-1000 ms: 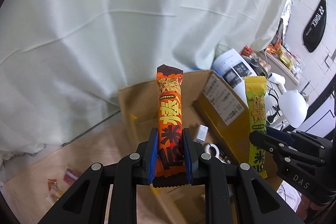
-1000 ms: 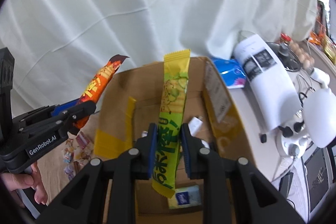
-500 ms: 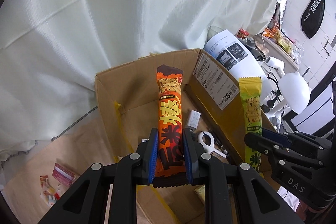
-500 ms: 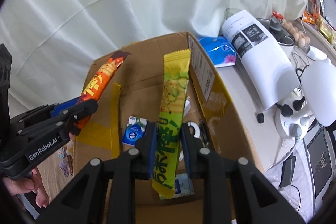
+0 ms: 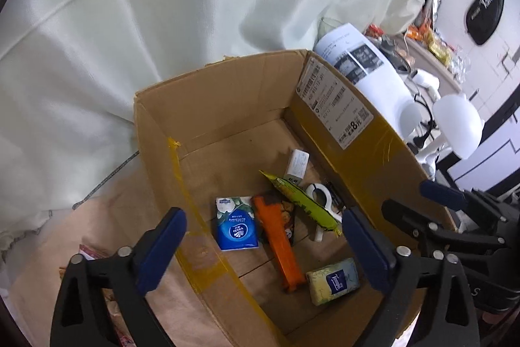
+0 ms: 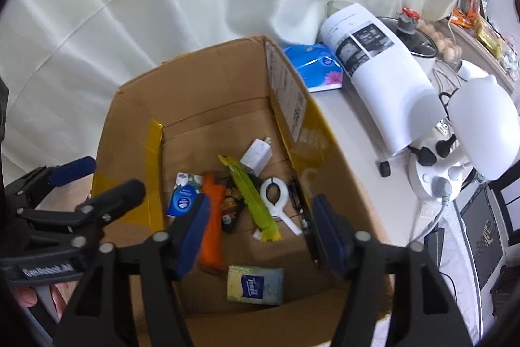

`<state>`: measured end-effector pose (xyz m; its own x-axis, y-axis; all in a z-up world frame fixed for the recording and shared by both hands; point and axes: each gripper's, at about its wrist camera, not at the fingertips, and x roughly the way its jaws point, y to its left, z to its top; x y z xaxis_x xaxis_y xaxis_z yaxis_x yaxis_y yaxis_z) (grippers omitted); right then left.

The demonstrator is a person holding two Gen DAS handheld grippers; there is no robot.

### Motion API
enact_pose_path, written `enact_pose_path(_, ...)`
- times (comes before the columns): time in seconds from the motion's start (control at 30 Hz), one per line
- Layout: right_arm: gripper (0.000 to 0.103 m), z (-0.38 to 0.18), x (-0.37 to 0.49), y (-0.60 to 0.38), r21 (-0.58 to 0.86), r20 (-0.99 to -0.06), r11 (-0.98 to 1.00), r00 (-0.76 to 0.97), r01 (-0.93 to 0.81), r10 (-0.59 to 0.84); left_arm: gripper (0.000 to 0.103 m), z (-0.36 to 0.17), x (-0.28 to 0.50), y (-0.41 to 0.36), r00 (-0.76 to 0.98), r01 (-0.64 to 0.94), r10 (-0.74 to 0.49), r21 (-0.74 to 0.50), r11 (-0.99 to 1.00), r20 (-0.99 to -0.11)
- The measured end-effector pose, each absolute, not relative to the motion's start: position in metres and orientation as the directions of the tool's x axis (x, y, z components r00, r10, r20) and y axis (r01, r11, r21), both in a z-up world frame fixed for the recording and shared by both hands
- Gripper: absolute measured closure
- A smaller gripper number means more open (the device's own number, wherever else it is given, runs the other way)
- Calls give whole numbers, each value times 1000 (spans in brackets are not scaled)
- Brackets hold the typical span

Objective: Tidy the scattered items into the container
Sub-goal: 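Open both tools to drop the snack sticks into the box, then move both tools back over the snack pile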

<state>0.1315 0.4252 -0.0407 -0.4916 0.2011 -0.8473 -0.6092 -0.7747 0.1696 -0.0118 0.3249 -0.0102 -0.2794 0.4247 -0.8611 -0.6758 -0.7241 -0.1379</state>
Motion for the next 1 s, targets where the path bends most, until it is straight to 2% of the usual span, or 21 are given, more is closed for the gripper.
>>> enact_pose_path(0.07,13,-40,135,428,162,-844,-764,-488,-625,220,0,-8,-15,321,-283,-668,434,-149,-729,-855)
enact_pose_path(0.1,4,-39,135,428,150,-842,-759,-484,-634,238,0,-6,-16,319,-284,-664,438,-154,-732,-853)
enact_pose_path(0.13,0,-38,136,429,138,-838,-756,-482,-640,255,0,-4,-18,316,-288,-658,443,-161,-735,-849)
enact_pose_path(0.37,0,-25,127,424,142,-791,-766,-537,-627,293,0,7,-38,281,-343,-594,445,-177,-785,-827)
enact_pose_path(0.63,0,-5,84,392,213,-741,-814,-633,-540,226,0,22,-68,211,-414,-486,398,-171,-857,-818)
enact_pose_path(1.0,0,23,8,301,207,-682,-926,-725,-317,96,0,36,-90,76,-569,-232,198,-75,-970,-799)
